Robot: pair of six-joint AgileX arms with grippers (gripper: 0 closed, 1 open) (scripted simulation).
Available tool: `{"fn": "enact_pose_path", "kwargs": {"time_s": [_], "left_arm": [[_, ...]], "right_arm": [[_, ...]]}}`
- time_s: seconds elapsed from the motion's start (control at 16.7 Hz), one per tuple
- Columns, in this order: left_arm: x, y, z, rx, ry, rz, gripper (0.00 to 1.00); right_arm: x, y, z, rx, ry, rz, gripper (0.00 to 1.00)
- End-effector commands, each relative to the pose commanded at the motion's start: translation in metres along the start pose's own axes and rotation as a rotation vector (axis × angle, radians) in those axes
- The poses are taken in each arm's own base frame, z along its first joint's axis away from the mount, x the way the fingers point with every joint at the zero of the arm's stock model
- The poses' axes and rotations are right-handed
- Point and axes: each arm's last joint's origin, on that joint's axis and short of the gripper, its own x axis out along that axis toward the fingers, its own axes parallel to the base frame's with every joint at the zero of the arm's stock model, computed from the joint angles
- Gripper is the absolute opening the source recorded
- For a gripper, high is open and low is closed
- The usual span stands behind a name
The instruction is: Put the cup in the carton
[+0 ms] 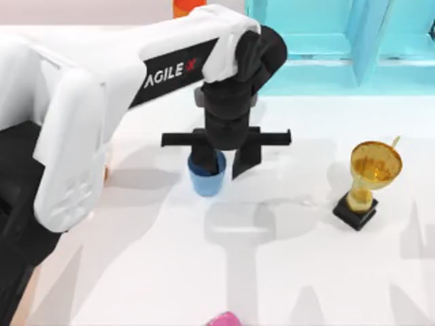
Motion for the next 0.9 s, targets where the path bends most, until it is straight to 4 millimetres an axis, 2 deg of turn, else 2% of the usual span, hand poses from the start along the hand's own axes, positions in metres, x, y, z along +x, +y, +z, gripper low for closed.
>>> {"fn": "enact_pose_path", "kwargs": {"time_s": [0.06, 0.12, 0.66, 0.78, 0.9], "left_arm": [[0.0, 0.0, 0.0, 0.0, 0.0, 0.0, 0.02], [0.0, 0.0, 0.0, 0.0, 0.0, 0.0, 0.0], [-0.001, 0.001, 0.001, 0.0, -0.002, -0.001, 0.0], [-0.015, 0.011, 0.008, 0.005, -0.029, -0.013, 0.0], [-0.044, 0.037, 0.023, 0.012, -0.087, -0.034, 0.0]], "right_arm": [[0.0, 0.0, 0.0, 0.0, 0.0, 0.0, 1.0], [0.0, 0.0, 0.0, 0.0, 0.0, 0.0, 1.0], [0.0, 0.0, 0.0, 0.0, 0.0, 0.0, 1.0], [0.0, 0.0, 0.0, 0.0, 0.0, 0.0, 1.0], [0.0, 0.0, 0.0, 0.0, 0.0, 0.0, 1.0]]}}
